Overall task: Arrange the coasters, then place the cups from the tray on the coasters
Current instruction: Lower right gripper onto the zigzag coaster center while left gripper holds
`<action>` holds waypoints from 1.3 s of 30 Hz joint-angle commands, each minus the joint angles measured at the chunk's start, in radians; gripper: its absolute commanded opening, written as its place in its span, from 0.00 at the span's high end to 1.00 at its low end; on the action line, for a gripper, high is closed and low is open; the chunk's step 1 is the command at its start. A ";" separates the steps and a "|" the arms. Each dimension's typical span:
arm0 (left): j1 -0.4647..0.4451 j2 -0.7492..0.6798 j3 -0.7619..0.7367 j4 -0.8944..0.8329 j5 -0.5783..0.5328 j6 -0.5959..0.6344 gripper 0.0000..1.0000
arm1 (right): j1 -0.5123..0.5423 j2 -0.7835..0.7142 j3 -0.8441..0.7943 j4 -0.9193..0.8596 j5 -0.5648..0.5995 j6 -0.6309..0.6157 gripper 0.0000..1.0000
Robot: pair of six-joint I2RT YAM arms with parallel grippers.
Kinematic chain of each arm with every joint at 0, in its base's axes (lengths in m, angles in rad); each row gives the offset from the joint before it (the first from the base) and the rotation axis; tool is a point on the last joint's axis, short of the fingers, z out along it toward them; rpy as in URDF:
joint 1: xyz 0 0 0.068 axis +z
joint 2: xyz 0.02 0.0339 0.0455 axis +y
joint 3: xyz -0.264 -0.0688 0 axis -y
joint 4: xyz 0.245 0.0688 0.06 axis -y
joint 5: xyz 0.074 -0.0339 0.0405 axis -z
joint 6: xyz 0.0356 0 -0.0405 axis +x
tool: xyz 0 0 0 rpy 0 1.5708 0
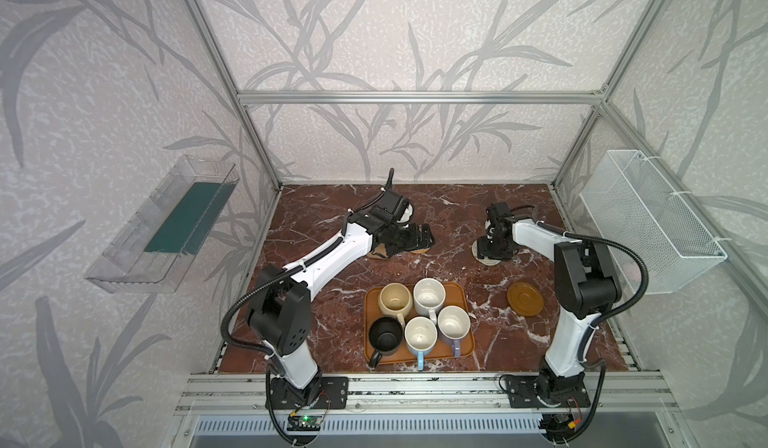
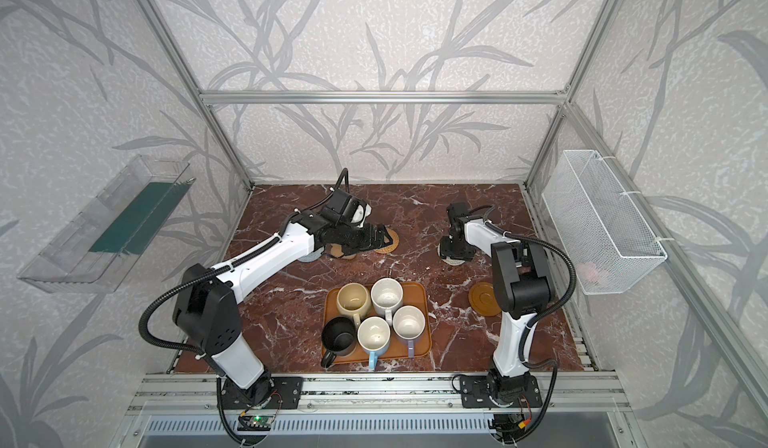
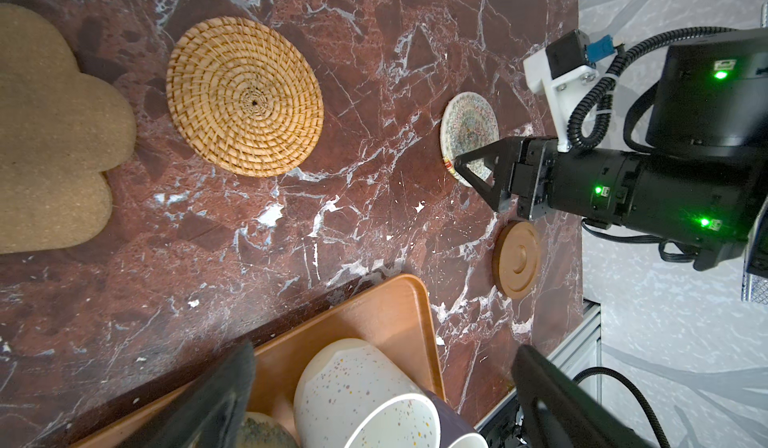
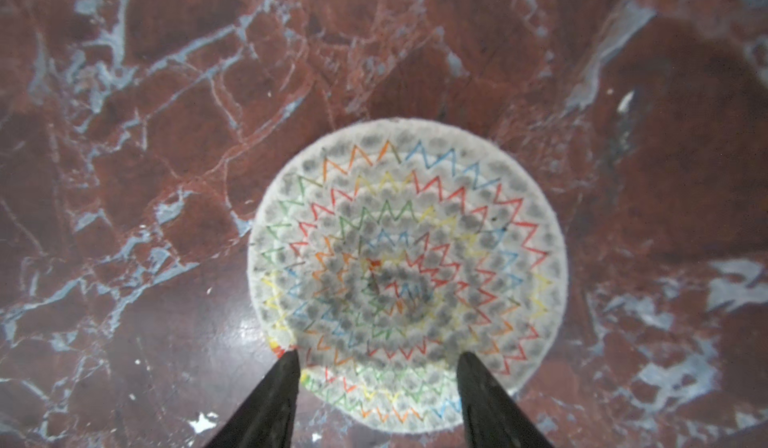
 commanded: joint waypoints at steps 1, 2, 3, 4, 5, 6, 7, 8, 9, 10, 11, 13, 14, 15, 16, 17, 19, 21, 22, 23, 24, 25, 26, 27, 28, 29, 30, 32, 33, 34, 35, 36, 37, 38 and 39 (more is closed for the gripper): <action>-0.007 0.001 0.047 -0.023 -0.012 0.006 0.01 | -0.004 0.057 0.042 -0.033 -0.012 -0.035 0.49; -0.007 0.002 0.051 -0.029 -0.017 0.010 0.01 | -0.002 0.072 0.057 -0.054 -0.017 -0.042 0.50; -0.007 0.002 0.053 -0.035 -0.021 0.014 0.01 | 0.000 0.086 0.068 -0.074 -0.016 -0.049 0.50; -0.006 0.001 0.057 -0.042 -0.028 0.020 0.01 | 0.003 0.095 0.077 -0.086 -0.018 -0.058 0.50; -0.006 0.000 0.058 -0.046 -0.030 0.024 0.01 | 0.006 0.101 0.083 -0.095 -0.022 -0.064 0.51; -0.006 0.000 0.060 -0.050 -0.034 0.026 0.01 | 0.008 0.106 0.087 -0.098 -0.022 -0.065 0.51; -0.006 -0.001 0.061 -0.052 -0.036 0.027 0.01 | 0.011 0.109 0.090 -0.101 -0.027 -0.067 0.51; -0.007 0.000 0.060 -0.053 -0.040 0.028 0.01 | 0.014 0.114 0.095 -0.104 -0.033 -0.068 0.52; -0.006 -0.002 0.057 -0.052 -0.044 0.027 0.01 | 0.019 0.120 0.102 -0.109 -0.036 -0.069 0.52; -0.006 -0.002 0.053 -0.050 -0.047 0.027 0.01 | 0.024 0.127 0.112 -0.112 -0.036 -0.071 0.52; -0.006 -0.001 0.052 -0.050 -0.049 0.025 0.01 | 0.031 0.133 0.122 -0.116 -0.036 -0.072 0.52; -0.006 -0.003 0.048 -0.045 -0.052 0.021 0.01 | 0.045 0.150 0.145 -0.126 -0.039 -0.073 0.52; -0.007 -0.004 0.046 -0.043 -0.056 0.019 0.01 | 0.054 0.156 0.155 -0.130 -0.042 -0.073 0.52; -0.006 -0.007 0.044 -0.039 -0.059 0.017 0.01 | 0.062 0.164 0.169 -0.135 -0.046 -0.074 0.52; -0.005 -0.010 0.043 -0.036 -0.060 0.015 0.01 | 0.071 0.172 0.181 -0.141 -0.047 -0.073 0.52; -0.006 -0.010 0.045 -0.038 -0.062 0.018 0.01 | 0.077 0.179 0.193 -0.145 -0.048 -0.073 0.52; -0.005 -0.010 0.050 -0.047 -0.065 0.022 0.01 | 0.092 0.194 0.220 -0.152 -0.053 -0.071 0.51; -0.005 -0.011 0.051 -0.048 -0.067 0.023 0.01 | 0.104 0.214 0.253 -0.163 -0.054 -0.072 0.52; -0.005 -0.011 0.049 -0.048 -0.072 0.020 0.01 | 0.111 0.226 0.272 -0.172 -0.058 -0.076 0.52; -0.004 -0.011 0.048 -0.044 -0.073 0.014 0.01 | 0.117 0.235 0.289 -0.178 -0.066 -0.082 0.52; -0.005 -0.009 0.044 -0.037 -0.074 0.007 0.01 | 0.124 0.248 0.306 -0.188 -0.068 -0.085 0.51; -0.005 -0.006 0.042 -0.032 -0.072 0.002 0.01 | 0.130 0.257 0.319 -0.196 -0.066 -0.087 0.51; -0.007 -0.006 0.042 -0.032 -0.070 0.000 0.01 | 0.134 0.264 0.329 -0.201 -0.064 -0.087 0.51; -0.006 -0.007 0.041 -0.032 -0.071 -0.002 0.01 | 0.138 0.270 0.340 -0.207 -0.062 -0.084 0.51; -0.007 -0.009 0.040 -0.032 -0.072 -0.002 0.01 | 0.140 0.276 0.350 -0.213 -0.064 -0.084 0.51; -0.007 -0.011 0.038 -0.031 -0.075 -0.002 0.01 | 0.142 0.278 0.356 -0.213 -0.064 -0.082 0.51; -0.006 -0.015 0.035 -0.029 -0.079 -0.002 0.01 | 0.144 0.281 0.361 -0.214 -0.068 -0.081 0.51; -0.007 -0.020 0.028 -0.025 -0.083 -0.002 0.01 | 0.153 0.290 0.377 -0.210 -0.083 -0.094 0.51; -0.006 -0.022 0.025 -0.023 -0.085 -0.002 0.01 | 0.159 0.298 0.386 -0.211 -0.087 -0.100 0.51; -0.006 -0.021 0.024 -0.025 -0.086 -0.003 0.01 | 0.164 0.308 0.399 -0.220 -0.090 -0.104 0.51; -0.006 -0.022 0.022 -0.025 -0.087 -0.003 0.01 | 0.169 0.317 0.410 -0.228 -0.085 -0.104 0.51; -0.006 -0.022 0.021 -0.025 -0.087 -0.002 0.01 | 0.172 0.325 0.419 -0.232 -0.083 -0.105 0.51; -0.006 -0.023 0.018 -0.025 -0.088 -0.003 0.01 | 0.174 0.331 0.424 -0.234 -0.086 -0.103 0.51; -0.006 -0.025 0.015 -0.023 -0.087 -0.002 0.01 | 0.175 0.334 0.427 -0.233 -0.088 -0.097 0.51; -0.006 -0.026 0.013 -0.022 -0.087 -0.004 0.01 | 0.178 0.337 0.428 -0.229 -0.095 -0.093 0.51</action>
